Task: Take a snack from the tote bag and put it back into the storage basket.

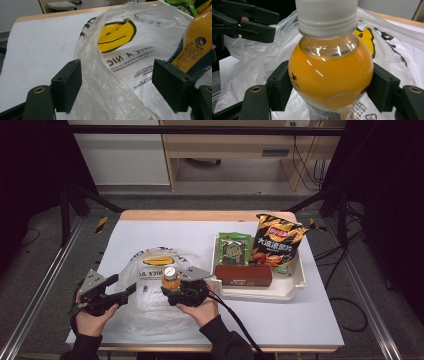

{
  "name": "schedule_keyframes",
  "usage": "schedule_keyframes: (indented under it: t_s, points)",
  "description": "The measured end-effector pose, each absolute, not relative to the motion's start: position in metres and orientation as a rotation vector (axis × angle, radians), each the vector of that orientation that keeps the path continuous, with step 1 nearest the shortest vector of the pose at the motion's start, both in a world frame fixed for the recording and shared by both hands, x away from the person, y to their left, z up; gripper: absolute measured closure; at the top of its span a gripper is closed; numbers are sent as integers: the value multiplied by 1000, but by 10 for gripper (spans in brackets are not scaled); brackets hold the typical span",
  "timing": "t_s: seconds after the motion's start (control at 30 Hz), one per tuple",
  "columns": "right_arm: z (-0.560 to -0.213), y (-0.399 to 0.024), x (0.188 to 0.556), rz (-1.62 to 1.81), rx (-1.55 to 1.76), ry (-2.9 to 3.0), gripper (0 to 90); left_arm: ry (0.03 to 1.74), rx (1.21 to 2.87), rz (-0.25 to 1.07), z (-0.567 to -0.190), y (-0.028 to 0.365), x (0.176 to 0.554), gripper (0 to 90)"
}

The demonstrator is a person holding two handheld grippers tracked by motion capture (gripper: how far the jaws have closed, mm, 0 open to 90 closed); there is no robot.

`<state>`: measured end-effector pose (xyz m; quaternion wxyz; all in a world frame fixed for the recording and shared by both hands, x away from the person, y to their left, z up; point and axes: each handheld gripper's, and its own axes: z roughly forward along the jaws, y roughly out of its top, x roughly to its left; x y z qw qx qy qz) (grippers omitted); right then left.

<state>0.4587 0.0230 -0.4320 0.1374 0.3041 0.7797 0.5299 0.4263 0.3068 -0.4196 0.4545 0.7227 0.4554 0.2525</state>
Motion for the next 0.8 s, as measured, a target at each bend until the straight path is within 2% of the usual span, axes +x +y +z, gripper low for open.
schedule_keyframes:
  t_s: [0.27, 0.8]
  points:
    - [-424, 22, 455, 1534, 889, 2249, 302, 1131, 1787, 619, -421, 307, 427, 237]
    - [-368, 10, 443, 1609, 834, 2203, 303, 1131, 1786, 622, -421, 306, 427, 238]
